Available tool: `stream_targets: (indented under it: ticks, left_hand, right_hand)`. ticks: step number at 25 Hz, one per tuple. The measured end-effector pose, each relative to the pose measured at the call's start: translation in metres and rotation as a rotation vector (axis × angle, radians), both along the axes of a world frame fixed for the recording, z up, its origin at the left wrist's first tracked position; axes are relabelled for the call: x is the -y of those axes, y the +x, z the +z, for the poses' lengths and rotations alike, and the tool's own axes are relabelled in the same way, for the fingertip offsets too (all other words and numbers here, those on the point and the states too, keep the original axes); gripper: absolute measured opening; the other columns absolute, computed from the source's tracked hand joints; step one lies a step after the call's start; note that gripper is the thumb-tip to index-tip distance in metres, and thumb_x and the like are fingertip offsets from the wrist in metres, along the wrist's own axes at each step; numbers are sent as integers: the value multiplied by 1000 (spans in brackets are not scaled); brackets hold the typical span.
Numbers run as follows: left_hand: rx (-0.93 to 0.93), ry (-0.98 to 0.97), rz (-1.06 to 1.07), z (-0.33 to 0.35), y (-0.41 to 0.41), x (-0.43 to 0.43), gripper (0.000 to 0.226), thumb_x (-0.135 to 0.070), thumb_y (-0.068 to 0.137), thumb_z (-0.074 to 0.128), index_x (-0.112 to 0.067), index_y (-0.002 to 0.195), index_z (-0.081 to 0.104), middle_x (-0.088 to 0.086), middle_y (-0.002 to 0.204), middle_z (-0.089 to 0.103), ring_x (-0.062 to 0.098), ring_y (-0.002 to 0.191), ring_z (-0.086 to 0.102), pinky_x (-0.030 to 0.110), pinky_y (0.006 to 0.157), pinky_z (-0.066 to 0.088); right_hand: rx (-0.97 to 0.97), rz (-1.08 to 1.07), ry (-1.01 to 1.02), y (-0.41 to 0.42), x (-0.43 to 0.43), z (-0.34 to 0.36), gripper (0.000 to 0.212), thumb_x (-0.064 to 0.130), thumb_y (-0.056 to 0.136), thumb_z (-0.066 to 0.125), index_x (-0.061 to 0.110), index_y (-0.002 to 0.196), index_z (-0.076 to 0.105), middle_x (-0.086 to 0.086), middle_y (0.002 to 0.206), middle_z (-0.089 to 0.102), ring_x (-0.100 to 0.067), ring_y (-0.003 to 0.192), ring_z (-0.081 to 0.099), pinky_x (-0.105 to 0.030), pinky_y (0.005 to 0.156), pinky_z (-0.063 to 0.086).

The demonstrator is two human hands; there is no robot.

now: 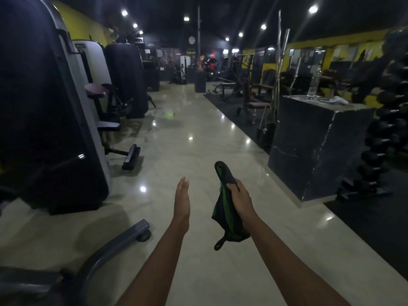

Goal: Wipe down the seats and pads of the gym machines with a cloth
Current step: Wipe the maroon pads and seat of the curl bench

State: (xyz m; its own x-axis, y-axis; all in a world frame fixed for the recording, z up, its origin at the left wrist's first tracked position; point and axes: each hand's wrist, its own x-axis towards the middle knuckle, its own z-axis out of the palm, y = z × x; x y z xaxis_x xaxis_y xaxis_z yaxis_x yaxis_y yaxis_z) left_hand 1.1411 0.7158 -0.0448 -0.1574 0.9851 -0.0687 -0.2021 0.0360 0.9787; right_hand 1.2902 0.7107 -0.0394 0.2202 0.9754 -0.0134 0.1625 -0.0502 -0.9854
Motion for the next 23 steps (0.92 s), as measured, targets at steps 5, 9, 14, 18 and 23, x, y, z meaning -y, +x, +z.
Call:
stream_targets:
  ticks: [5,9,14,18,23]
  left_hand:
    - [4,7,-55,6,0,-221,51,-40,99,31,-22,147,27,-4,153,29,12,140,27,25,110,16]
    - [-6,2,-79,18,4,-384,51,-39,99,32,-22,147,27,-4,153,29,12,139,27,23,105,17]
    - [-9,25,-71,7,1,-590,51,-39,99,31,-22,146,28,-4,152,30,12,139,27,22,101,17]
    - [15,24,-35,7,-3,-758,50,-38,99,32,-22,146,28,-3,152,30,13,139,28,26,110,16]
    - [19,26,78,11,-35,-951,50,-39,99,32,-21,146,30,-3,152,32,12,138,30,30,113,17]
  right_hand:
    - [-28,-18,3,-4,-214,8,33,27,97,41,20,128,48,-6,114,58,-23,101,54,-30,83,43]
    - [-16,-27,-7,-5,-373,19,32,27,97,41,21,128,47,-5,113,57,-23,101,54,-30,83,42]
    - [-19,-15,16,-4,-581,15,32,27,97,41,21,128,47,-4,110,56,-21,99,53,-28,82,41]
    - [-16,47,12,-8,-760,14,35,27,97,40,19,131,47,-6,116,57,-23,103,54,-29,82,41]
    - [10,149,-2,-33,-966,15,36,28,98,39,20,132,46,-5,119,57,-23,106,54,-30,85,42]
